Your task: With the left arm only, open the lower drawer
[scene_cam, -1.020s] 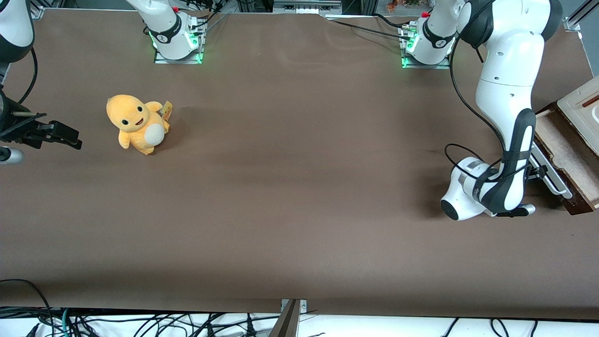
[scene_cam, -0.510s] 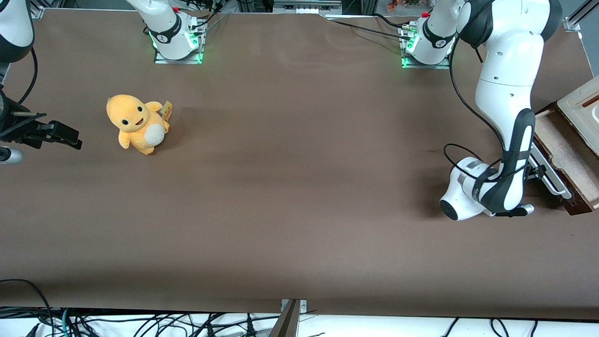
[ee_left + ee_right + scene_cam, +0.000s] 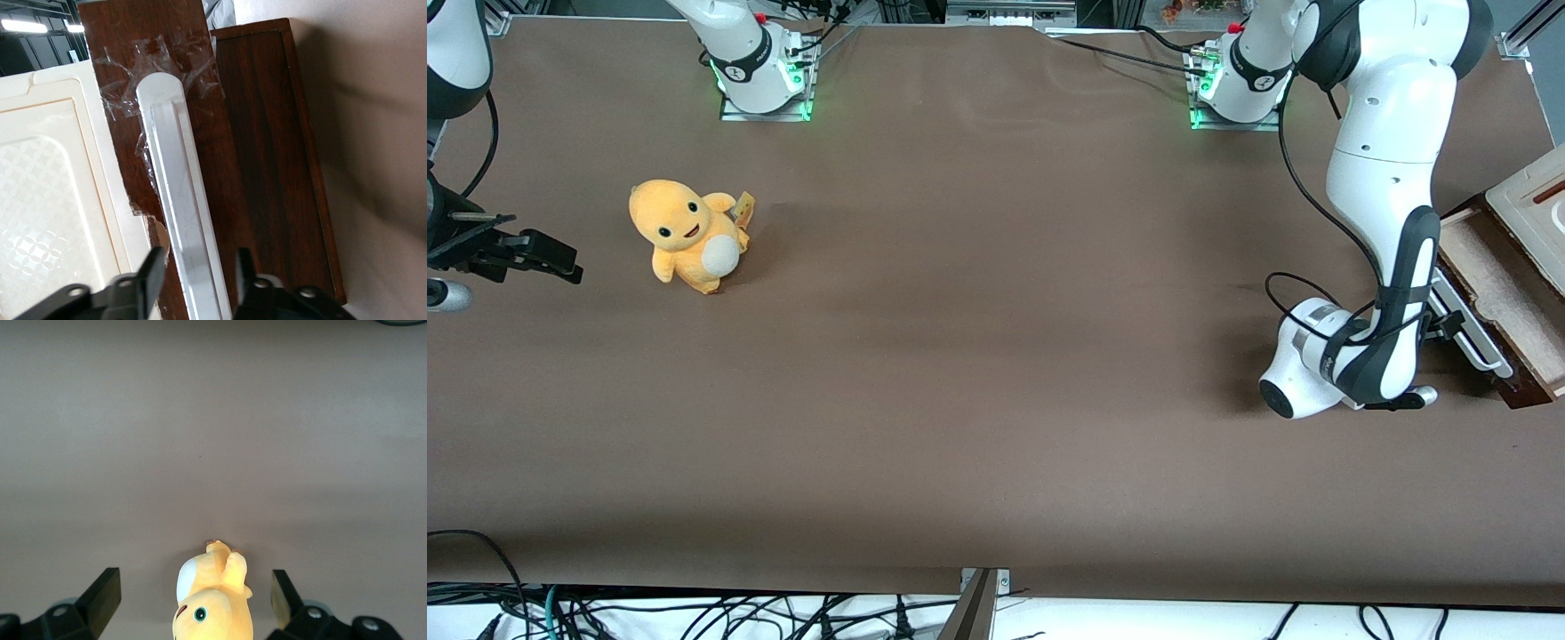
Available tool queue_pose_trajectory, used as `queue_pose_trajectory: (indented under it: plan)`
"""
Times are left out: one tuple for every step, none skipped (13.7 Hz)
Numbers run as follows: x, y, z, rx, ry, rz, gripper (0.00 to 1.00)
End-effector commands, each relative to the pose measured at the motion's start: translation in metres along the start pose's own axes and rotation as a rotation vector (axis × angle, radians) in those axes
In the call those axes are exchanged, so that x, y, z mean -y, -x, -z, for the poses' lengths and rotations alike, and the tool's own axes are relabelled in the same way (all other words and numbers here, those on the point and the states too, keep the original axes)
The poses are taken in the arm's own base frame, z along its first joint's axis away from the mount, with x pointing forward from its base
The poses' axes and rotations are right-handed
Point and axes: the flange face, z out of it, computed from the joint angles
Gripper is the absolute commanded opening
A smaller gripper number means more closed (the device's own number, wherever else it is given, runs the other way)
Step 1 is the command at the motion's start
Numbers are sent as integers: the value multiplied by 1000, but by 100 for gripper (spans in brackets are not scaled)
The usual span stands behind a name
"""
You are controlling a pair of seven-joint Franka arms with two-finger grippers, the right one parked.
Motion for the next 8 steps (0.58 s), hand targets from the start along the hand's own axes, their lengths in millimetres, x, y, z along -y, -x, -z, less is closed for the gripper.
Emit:
queue_pose_trajectory:
  plan:
    - [2, 1, 15, 3, 12, -16, 100]
    - [4, 1, 16, 4, 17, -12, 100]
    - [11, -1, 23, -1, 29, 2, 100]
    - [10, 2, 30, 1, 46, 1, 100]
    - [10, 5, 37, 12, 74, -1, 100]
    - [18, 7, 50, 17, 109, 14, 100]
    - [24, 8, 60, 35, 143, 23, 100]
    - [30, 9, 64, 55, 171, 30, 100]
